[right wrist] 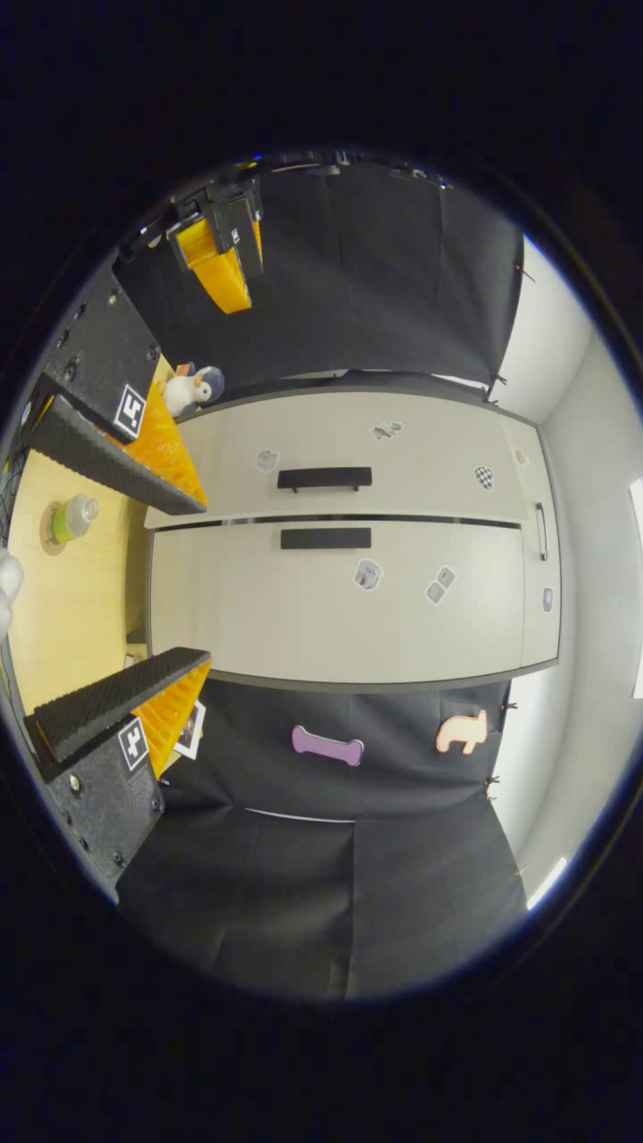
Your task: Grasp the bottle in the cabinet with the left hand and place it on the coaster, then close the right door with the right hand and the left door with the left hand.
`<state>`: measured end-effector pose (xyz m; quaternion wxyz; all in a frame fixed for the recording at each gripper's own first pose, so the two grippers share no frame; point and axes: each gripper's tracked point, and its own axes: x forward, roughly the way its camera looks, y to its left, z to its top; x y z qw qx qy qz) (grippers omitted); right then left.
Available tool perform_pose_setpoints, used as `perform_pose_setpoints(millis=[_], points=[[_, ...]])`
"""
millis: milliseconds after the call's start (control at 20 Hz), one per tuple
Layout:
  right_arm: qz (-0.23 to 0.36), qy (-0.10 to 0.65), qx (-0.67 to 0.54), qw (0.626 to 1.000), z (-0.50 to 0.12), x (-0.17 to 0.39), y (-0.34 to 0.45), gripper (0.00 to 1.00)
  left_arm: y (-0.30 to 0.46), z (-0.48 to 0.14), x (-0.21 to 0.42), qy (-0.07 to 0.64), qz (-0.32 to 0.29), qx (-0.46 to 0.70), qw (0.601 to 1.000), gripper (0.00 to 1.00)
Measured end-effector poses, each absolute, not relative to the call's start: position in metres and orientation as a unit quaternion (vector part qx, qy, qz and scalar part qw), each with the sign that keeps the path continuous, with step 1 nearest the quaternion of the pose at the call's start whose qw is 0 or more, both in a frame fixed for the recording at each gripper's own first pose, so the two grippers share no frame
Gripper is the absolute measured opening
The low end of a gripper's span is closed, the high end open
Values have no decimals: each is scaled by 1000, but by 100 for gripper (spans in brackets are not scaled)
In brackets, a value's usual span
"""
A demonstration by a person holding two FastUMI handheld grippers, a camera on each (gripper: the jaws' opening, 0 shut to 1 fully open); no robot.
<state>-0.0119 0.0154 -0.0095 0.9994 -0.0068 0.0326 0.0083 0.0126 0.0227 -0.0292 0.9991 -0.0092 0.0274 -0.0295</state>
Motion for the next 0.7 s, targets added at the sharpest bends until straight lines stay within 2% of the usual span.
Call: perform_pose_setpoints(millis=[50,100,200,250,350,400,600,700], points=[[7,32,-8,999,-9,-11,15,98,23,-29,12,28,-30,-9,999,95],[6,32,-8,999,-8,-11,15,94,24,-30,12,29,-29,-8,999,95],[5,32,-7,999,-9,-10,14,98,25,-31,13,29,-28,-7,999,95],[5,32,-7,999,-9,-10,15,94,25,-31,13,30,-28,-8,999,95],[5,32,-7,999,-8,-9,15,98,27,-31,14,29,-27,-8,999,95],[5,31,-7,999,-8,-9,15,94,27,-31,14,29,-28,-9,999,95],[5,29,-8,1000,-7,-8,17,94,28,-30,16,27,-28,-9,999,95],[5,29,-9,1000,-7,-7,18,98,30,-31,18,27,-27,-9,999,95]])
